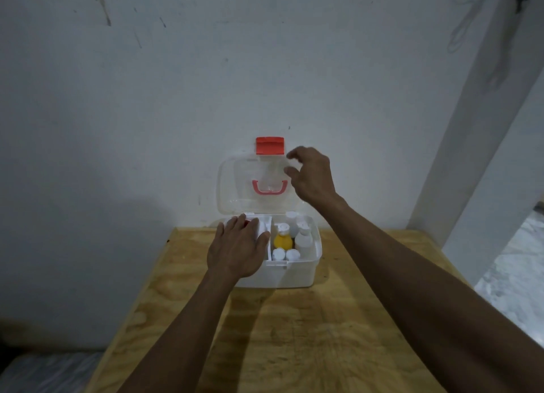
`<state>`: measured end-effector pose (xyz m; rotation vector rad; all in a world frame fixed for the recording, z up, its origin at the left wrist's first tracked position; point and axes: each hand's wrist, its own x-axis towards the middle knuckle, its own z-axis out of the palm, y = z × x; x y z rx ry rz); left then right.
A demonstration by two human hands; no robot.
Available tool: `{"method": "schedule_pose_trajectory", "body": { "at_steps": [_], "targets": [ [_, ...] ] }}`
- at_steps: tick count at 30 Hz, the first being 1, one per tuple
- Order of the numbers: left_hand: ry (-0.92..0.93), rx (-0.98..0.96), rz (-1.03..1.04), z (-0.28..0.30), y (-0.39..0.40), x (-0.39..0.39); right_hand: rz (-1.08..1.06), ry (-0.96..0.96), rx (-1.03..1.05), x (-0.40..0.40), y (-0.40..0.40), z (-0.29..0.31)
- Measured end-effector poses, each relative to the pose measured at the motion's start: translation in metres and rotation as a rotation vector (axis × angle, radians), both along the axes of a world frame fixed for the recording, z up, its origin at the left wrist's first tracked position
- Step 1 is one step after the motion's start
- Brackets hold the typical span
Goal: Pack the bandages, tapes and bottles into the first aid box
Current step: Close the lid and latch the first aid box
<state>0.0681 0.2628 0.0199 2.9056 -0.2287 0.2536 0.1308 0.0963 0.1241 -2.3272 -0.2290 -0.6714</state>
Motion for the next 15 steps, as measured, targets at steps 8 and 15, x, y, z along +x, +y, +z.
{"method": "schedule_pose_trajectory", "body": {
  "at_steps": [8,15],
  "targets": [
    [-0.025,0.02,-0.015,0.0,0.001,0.001,-0.004,0.109,0.102,0.03,0.014,0.017],
    [-0.053,0.034,-0.013,-0.004,0.002,0.005,-0.012,0.16,0.244,0.04,0.015,0.017]
  ]
}}
